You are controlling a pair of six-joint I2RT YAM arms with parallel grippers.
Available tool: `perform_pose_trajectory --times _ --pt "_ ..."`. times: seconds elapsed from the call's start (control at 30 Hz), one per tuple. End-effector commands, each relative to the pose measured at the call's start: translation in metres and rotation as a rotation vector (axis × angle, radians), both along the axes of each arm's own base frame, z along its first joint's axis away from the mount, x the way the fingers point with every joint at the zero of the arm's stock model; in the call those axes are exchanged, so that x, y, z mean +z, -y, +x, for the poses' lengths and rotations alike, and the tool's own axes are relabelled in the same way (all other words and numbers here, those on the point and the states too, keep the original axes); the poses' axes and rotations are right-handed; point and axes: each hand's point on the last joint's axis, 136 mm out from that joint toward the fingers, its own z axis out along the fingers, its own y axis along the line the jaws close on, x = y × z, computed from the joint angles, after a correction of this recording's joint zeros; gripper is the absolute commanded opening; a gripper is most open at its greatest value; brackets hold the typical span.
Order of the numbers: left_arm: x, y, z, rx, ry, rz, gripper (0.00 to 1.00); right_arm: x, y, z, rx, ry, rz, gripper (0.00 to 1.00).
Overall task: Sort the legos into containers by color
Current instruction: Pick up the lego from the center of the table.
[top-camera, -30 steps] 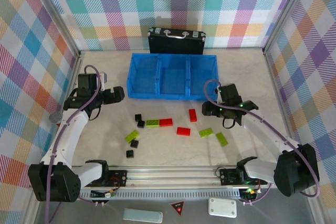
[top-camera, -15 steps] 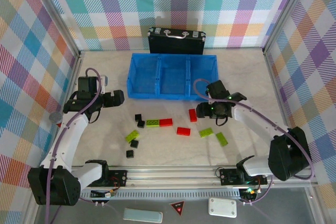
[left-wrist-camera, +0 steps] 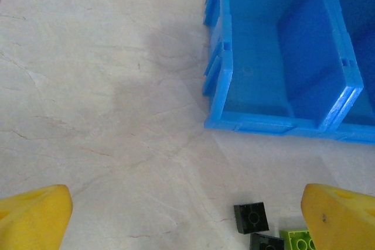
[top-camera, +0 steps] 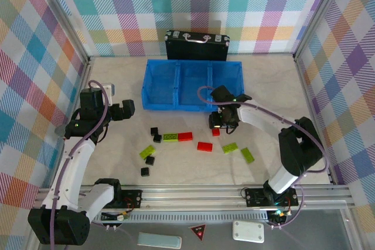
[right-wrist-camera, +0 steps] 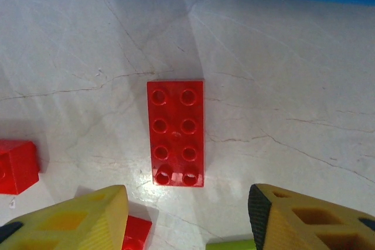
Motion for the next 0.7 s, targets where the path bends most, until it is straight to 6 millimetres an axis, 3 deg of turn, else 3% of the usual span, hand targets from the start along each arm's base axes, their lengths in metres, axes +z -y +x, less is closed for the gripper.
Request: perform_pose_trajectory --times 0.0,0.23,0.67 --pt "0.0 0.0 0.0 -0.007 0.013 0.018 1.0 -0.004 -0.003 0.001 -0.009 -0.018 -0.048 0.56" --pt "-0.003 0.002 0.002 -0.016 -0.001 0.01 1.0 -0.022 -0.014 0.004 0.002 -0.058 -0.071 0.53" --pt "-0.009 0.005 0.005 -0.029 -0.027 0.002 1.0 -0.042 -0.015 0.006 0.008 -0.094 -0.103 0.47"
